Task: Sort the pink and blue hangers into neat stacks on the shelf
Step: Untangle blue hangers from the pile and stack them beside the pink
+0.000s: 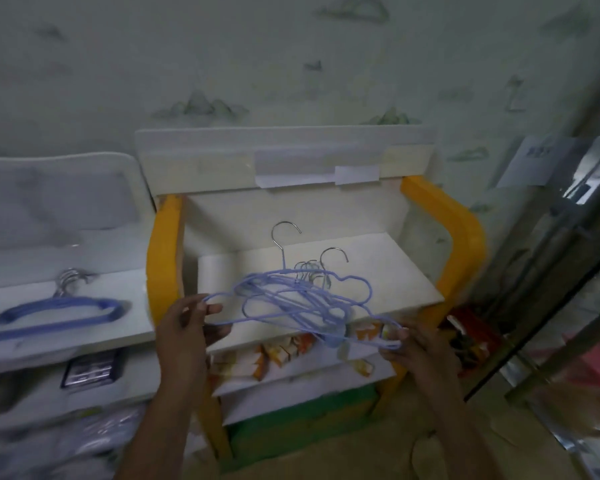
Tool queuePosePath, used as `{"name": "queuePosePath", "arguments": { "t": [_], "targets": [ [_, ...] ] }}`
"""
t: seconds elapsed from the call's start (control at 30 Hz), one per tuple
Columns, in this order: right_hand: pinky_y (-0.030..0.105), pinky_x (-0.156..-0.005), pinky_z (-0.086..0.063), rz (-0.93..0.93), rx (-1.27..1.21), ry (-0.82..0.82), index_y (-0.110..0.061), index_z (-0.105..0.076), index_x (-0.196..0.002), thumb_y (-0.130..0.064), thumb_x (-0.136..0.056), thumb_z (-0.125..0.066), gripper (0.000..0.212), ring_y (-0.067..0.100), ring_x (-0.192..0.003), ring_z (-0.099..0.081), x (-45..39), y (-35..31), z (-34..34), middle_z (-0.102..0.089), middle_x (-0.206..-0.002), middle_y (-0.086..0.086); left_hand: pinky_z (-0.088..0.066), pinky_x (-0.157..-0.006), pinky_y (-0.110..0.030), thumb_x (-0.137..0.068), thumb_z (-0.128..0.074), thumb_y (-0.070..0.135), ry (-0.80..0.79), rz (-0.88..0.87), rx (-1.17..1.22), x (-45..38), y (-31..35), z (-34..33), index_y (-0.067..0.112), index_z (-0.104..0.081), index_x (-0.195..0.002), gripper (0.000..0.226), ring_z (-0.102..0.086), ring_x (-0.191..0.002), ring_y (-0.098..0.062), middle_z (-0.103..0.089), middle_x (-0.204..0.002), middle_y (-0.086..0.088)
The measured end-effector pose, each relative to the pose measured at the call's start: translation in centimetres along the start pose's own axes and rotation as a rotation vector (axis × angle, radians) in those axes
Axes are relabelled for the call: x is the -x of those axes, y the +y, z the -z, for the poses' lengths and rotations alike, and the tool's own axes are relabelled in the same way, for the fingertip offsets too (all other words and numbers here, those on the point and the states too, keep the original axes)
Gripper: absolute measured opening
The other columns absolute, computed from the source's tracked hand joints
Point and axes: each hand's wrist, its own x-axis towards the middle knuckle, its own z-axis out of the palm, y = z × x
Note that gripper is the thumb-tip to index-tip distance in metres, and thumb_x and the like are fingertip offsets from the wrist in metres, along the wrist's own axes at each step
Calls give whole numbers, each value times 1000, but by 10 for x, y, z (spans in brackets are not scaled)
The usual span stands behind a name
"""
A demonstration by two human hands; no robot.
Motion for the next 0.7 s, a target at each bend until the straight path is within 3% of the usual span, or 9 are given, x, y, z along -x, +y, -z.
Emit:
{"name": "queuePosePath", "arguments": {
  "t": [0.13,0.23,0.33,0.47,0.7],
  "targets": [
    [34,-69,-60,-24,-66,-124,-11,-64,-101,-22,-89,-70,17,33,-83,-71,30,0,-5,-65,-100,22,-61,-56,-33,-100,-50,8,58,-24,-23,33,5,36,5,-63,-103,14,-68,-54,-24,-70,-87,-16],
    [31,-68,-60,0,-120,-189,-3,-62,-108,-10,-96,-57,15,31,-82,-71,53,-8,-19,-65,-98,20,-61,-58,-34,-100,-51,6,111,-20,-45,51,9,62,-1,-62,-109,16,-68,-55,-22,-69,-89,-18],
    [34,-69,-60,18,-108,-212,-7,-64,-111,-41,-85,-71,44,32,-81,-72,67,-13,-40,-69,-97,15,-61,-58,-33,-100,-50,5,169,-37,-6,65,19,86,0,-62,-106,15,-68,-55,-17,-69,-85,-16],
    [37,-66,-60,52,-117,-258,-7,-65,-106,-8,-96,-56,13,41,-79,-70,80,-15,-75,-71,-90,16,-60,-57,-30,-100,-50,4,224,-75,35,79,37,123,5,-64,-101,14,-67,-59,-18,-70,-78,-11],
    [40,-66,-61,99,-81,-400,-5,-66,-105,-8,-97,-53,15,33,-72,-70,116,-27,-159,-68,-87,21,-59,-56,-28,-100,-51,7,333,-110,28,81,54,213,14,-67,-96,17,-67,-57,-26,-72,-81,-10]
  ]
}}
